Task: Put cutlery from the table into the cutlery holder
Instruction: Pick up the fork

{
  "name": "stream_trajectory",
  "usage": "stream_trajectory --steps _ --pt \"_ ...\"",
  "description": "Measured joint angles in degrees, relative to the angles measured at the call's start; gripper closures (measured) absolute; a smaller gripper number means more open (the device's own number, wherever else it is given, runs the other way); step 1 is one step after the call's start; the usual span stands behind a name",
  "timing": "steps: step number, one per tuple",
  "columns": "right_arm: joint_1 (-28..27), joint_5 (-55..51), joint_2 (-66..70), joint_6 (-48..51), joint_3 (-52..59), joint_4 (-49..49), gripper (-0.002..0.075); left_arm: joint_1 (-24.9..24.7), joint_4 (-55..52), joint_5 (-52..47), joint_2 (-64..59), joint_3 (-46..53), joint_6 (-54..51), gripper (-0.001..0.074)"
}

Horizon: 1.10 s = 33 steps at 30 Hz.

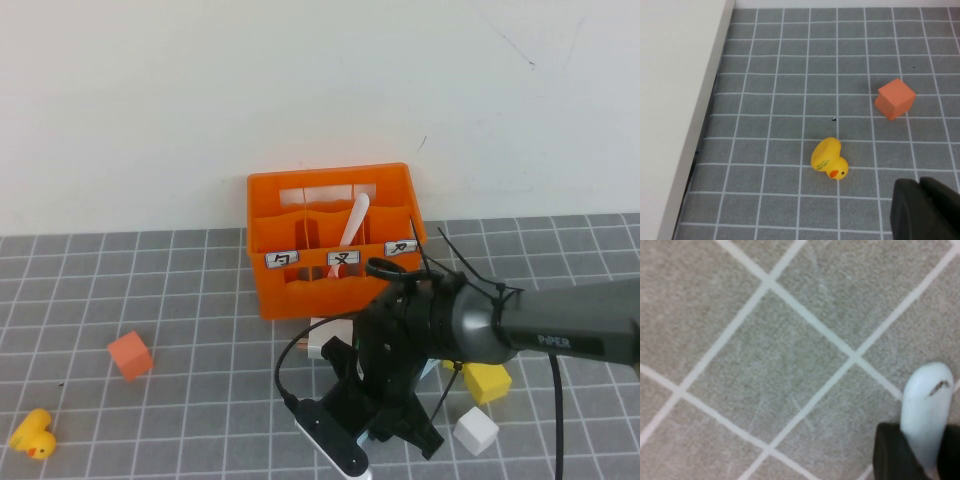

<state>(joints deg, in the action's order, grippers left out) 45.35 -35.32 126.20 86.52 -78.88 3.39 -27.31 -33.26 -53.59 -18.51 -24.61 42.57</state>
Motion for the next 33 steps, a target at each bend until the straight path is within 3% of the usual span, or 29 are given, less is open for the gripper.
stream_trajectory --steps 7,14,20,23,28,33 --pt "-0.09 -0.51 0.00 1.00 -0.12 -0.80 0.0542 0.00 0.00 0.00 0.00 0.00 0.00 0.0735" --pt "-0.20 0.21 0.12 1.10 -0.12 -1.59 0.0462 0.00 0.00 0.00 0.00 0.00 -0.11 0.0735" --pt "-0.43 0.58 0.12 -1.76 -0.12 -2.41 0.0447 0.00 0.00 0.00 0.00 0.00 -0.11 0.0735" --pt "-0.43 0.08 0.12 -2.75 -0.12 -2.53 0.0489 0.00 0.00 0.05 0.00 0.00 -0.11 0.0735" --pt "-0.43 -1.26 0.12 -5.03 -0.12 -3.39 0.0653 0.00 0.00 0.14 0.00 0.00 -0.11 0.0735" --pt "-0.43 -1.48 0.12 -8.60 -0.12 -4.06 0.0652 0.00 0.00 0.28 0.00 0.00 -0.11 0.0735"
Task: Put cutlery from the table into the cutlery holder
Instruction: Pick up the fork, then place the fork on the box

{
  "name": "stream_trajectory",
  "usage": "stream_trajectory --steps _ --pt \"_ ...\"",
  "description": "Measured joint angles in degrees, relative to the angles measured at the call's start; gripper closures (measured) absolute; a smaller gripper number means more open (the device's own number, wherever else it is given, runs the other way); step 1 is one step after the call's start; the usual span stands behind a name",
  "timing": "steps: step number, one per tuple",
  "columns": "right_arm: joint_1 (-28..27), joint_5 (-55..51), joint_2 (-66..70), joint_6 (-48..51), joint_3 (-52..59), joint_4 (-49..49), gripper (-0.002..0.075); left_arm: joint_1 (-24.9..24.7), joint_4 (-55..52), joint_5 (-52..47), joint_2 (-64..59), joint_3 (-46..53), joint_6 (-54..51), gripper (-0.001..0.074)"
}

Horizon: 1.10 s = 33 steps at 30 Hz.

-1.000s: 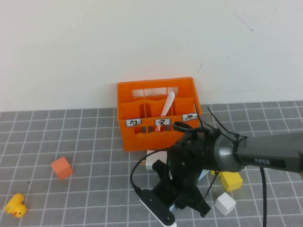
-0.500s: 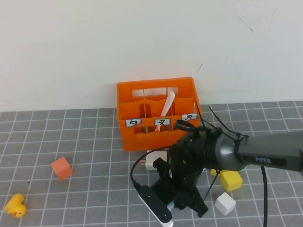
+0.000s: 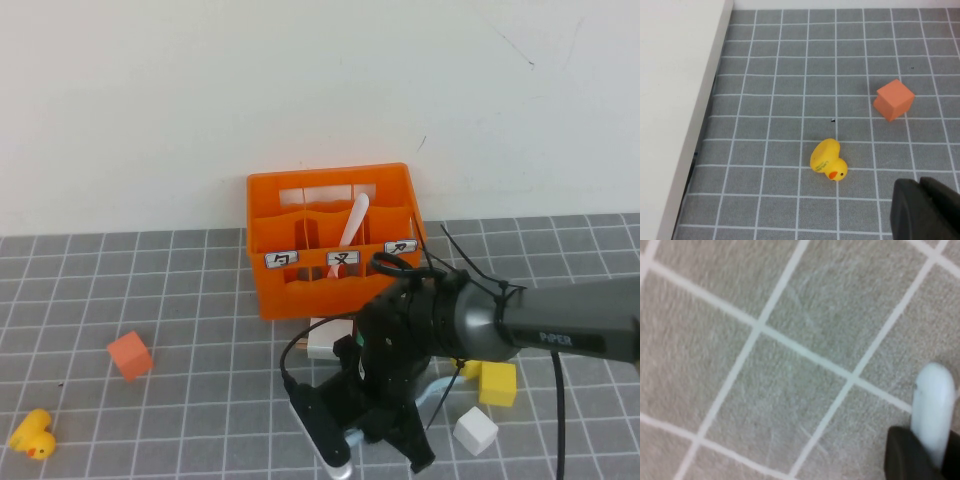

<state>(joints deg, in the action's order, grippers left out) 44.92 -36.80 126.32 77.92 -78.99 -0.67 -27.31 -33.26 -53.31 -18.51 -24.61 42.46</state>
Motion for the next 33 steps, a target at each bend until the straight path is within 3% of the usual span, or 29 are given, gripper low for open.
stream_trajectory --steps 6,12,21,26,30,33 --pt "0.00 -0.67 -2.40 -2.47 0.66 -8.32 0.0652 0.00 0.00 0.11 0.00 0.00 0.10 0.0735" --pt "0.00 6.41 -12.12 0.15 0.75 -20.38 0.0652 0.00 -0.10 0.19 0.00 0.00 0.10 0.0735" --pt "0.00 26.16 -27.82 10.13 0.75 -49.10 0.0653 0.00 -0.10 0.19 0.00 0.00 0.25 0.0735" --pt "0.00 44.57 -28.33 10.40 0.75 -62.15 0.0653 0.00 -0.10 0.32 0.00 0.00 0.25 0.0735" --pt "0.00 53.87 -25.23 3.61 0.75 -62.46 0.0653 0.00 -0.10 0.45 0.00 0.00 0.25 0.0735" --pt "0.00 58.43 -21.99 -6.70 0.78 -56.90 0.0653 0.00 -0.10 0.64 0.00 0.00 0.25 0.0735"
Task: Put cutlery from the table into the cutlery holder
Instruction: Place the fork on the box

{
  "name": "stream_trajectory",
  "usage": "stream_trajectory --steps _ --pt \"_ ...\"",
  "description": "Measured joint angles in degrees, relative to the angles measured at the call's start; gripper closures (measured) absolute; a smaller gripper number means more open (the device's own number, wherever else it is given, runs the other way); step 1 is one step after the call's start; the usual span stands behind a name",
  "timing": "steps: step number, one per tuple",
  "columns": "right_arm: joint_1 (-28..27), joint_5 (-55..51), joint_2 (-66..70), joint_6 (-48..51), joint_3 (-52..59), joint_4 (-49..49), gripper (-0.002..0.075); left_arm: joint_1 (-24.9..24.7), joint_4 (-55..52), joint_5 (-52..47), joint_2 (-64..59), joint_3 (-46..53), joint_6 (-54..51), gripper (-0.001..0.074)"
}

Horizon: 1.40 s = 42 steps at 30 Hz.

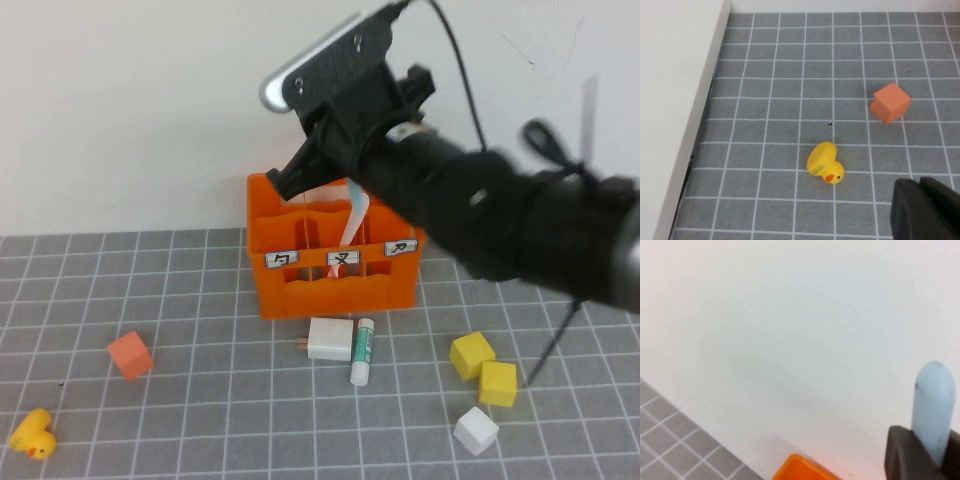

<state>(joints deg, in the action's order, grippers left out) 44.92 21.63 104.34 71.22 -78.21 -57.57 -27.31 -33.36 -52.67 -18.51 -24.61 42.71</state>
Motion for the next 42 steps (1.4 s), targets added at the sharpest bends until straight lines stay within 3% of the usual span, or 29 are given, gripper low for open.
stream_trajectory --steps 5,9,17,24,35,42 --pt "0.00 8.50 5.74 -20.57 0.00 14.41 0.0653 0.00 0.00 0.15 0.00 0.00 0.00 0.0735" --pt "0.00 13.45 9.38 -27.61 0.00 20.51 0.0653 0.00 0.00 0.15 0.00 0.00 0.00 0.0735" --pt "0.00 21.14 16.08 -29.46 0.00 22.83 0.0653 0.00 0.11 0.69 0.00 0.00 0.00 0.0735" --pt "0.00 22.01 19.75 -29.87 0.00 23.74 0.0653 0.00 0.22 2.27 0.00 0.31 0.00 0.0735" --pt "-1.65 22.71 21.72 -38.99 0.00 28.90 0.0653 0.00 0.22 2.69 0.00 0.44 0.00 0.0735" --pt "-2.23 20.11 22.31 -39.82 0.00 38.57 0.0611 0.00 0.22 2.68 0.00 0.44 0.00 0.0735"
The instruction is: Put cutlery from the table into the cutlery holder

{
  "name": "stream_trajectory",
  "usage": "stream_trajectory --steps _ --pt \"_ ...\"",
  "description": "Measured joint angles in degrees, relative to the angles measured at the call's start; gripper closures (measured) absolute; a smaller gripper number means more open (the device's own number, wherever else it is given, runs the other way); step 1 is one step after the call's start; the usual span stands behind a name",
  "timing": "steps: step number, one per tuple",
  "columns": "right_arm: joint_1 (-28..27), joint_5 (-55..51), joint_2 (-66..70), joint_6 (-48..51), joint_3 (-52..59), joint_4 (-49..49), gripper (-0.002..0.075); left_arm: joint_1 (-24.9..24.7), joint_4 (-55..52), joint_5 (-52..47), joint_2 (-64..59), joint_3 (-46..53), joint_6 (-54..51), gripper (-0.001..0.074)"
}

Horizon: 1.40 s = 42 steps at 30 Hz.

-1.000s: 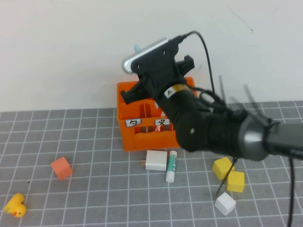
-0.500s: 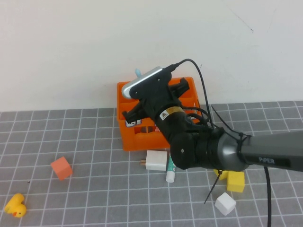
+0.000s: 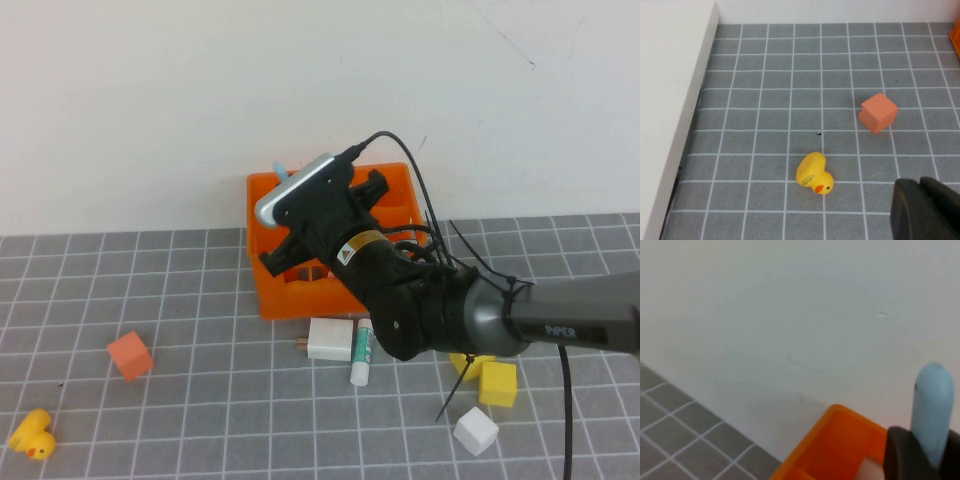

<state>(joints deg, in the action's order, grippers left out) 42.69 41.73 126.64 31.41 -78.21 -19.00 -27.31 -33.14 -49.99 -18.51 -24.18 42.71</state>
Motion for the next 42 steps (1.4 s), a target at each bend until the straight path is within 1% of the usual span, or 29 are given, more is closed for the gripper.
stream_trajectory --steps 1,3,6,10,13,15,17,21,24,26,28,31,36,42 --pt "0.00 -0.15 0.00 0.00 0.00 0.39 0.0596 0.00 0.00 0.00 0.00 0.00 0.00 0.0735" --pt "0.00 -0.29 0.00 -0.07 0.00 1.15 0.0534 0.00 0.00 0.00 0.00 0.00 0.00 0.0735" --pt "-0.07 -0.37 0.00 -0.07 0.00 0.83 0.0490 0.00 0.00 0.00 0.00 0.00 0.00 0.0735" --pt "-0.07 -1.83 -0.87 2.36 0.00 1.17 0.0475 0.00 0.00 0.00 0.00 0.00 0.00 0.0735" --pt "-0.07 -4.16 -4.54 5.50 0.00 5.16 0.0475 0.00 0.00 0.00 0.00 0.00 0.00 0.0735" --pt "0.11 -7.09 -8.51 6.52 0.00 8.88 0.0492 0.00 0.47 0.51 0.81 0.00 0.00 0.0735" --pt "0.85 -11.89 -14.47 7.64 0.00 11.12 0.0540 0.00 2.03 1.78 2.64 0.00 -1.37 0.0735" --pt "2.06 -28.30 -28.29 8.30 0.00 12.66 0.0673 0.00 4.05 4.18 7.87 0.00 -5.90 0.0735" --pt "2.29 -39.96 -38.58 8.33 0.00 13.00 0.0711 0.00 4.32 4.99 11.55 0.47 -7.46 0.0735" --pt "2.29 -46.74 -45.43 8.33 0.41 13.14 0.0720 0.00 4.42 6.46 14.53 1.36 -7.76 0.0735" --pt "2.29 -51.07 -51.36 8.33 1.88 13.64 0.0724 0.00 4.87 8.62 17.09 2.28 -7.81 0.0735" --pt "2.29 -54.69 -60.41 8.23 6.73 14.10 0.0727 0.00 4.98 14.32 19.19 3.78 -7.90 0.0735" --pt "2.29 -58.16 -76.30 4.64 20.33 14.41 0.0727 0.00 5.35 21.23 19.35 5.87 -9.30 0.0735" --pt "2.29 -61.37 -92.85 2.99 38.75 15.57 0.0727 0.00 5.25 23.73 19.35 7.14 -9.62 0.0735"
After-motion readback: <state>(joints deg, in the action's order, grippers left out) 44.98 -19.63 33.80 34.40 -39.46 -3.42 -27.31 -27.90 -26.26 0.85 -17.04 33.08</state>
